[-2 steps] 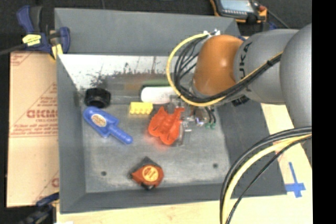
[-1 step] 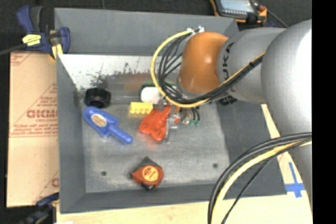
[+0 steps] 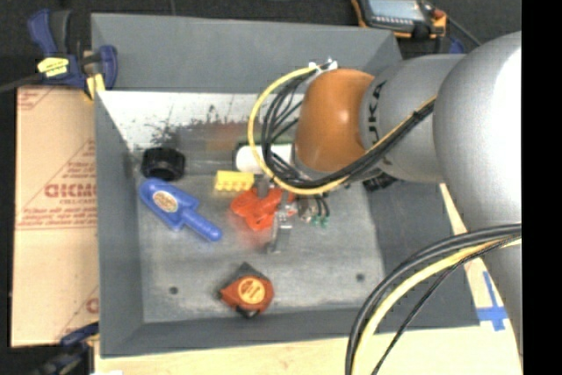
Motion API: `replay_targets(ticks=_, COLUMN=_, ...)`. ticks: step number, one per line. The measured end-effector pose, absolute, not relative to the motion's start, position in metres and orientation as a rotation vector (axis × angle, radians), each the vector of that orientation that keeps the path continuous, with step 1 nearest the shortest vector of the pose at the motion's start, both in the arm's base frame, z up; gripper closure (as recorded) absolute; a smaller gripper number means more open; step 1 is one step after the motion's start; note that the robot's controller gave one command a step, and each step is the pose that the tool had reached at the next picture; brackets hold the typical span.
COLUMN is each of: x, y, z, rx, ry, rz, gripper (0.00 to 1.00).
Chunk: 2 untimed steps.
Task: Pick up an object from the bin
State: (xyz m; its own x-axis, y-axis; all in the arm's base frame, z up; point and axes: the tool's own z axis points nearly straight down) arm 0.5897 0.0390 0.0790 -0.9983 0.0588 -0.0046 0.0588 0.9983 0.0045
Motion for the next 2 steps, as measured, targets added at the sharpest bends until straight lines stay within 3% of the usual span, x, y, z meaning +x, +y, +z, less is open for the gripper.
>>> replay_targets(ticks=1, x=0.581, y=0.062, z=0.078, rx=0.229, ry=3.129, rz=-0.004, gripper=0.0)
replay_targets(ticks=2, x=0.598, y=0.037, z=0.074, rx=0.114, ry=3.129, rz=0.006, gripper=1.0)
